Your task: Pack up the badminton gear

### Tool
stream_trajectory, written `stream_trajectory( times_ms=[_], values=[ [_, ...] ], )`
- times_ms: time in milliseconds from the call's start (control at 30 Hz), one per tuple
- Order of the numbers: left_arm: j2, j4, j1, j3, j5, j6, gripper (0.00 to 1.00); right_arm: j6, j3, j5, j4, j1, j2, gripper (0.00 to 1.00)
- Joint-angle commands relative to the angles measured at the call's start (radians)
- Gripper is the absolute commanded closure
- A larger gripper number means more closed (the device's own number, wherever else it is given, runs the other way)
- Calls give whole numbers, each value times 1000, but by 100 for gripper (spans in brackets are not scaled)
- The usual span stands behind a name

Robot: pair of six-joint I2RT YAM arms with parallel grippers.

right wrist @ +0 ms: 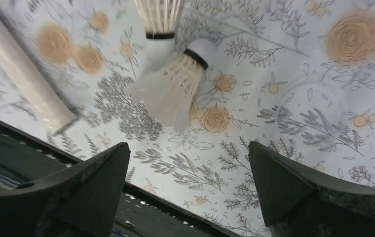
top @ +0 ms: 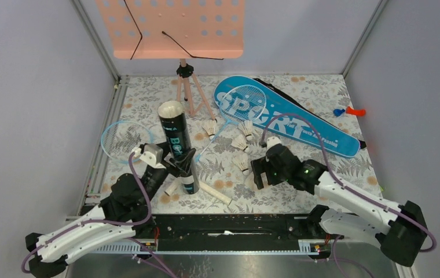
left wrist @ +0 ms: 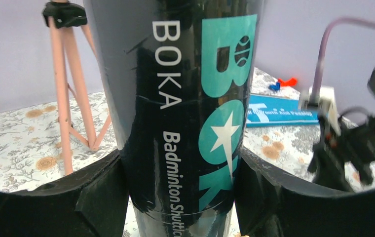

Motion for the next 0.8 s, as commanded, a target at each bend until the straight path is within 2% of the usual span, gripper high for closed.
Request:
stream_trajectory(
  times_ms=[0, 167, 400, 633, 767],
  values=[
    [-41, 39, -1, -16, -90, -34, 81, -31, -75, 134, 221, 121, 33, 5],
    [-39, 42, -1, -18, -90, -22, 81, -85, -148, 239, 332, 214, 95, 9],
    [-15, 26, -1, -8, -66, -15, 81, -157, -147, 309, 418, 237, 218, 23],
    [-25, 23, -1, -12, -58, -10, 81, -161, -136, 315, 426, 244, 255, 46],
    [-33, 25, -1, -19, -62, -7, 82, -156, -117, 329, 408, 245, 280, 67]
  ],
)
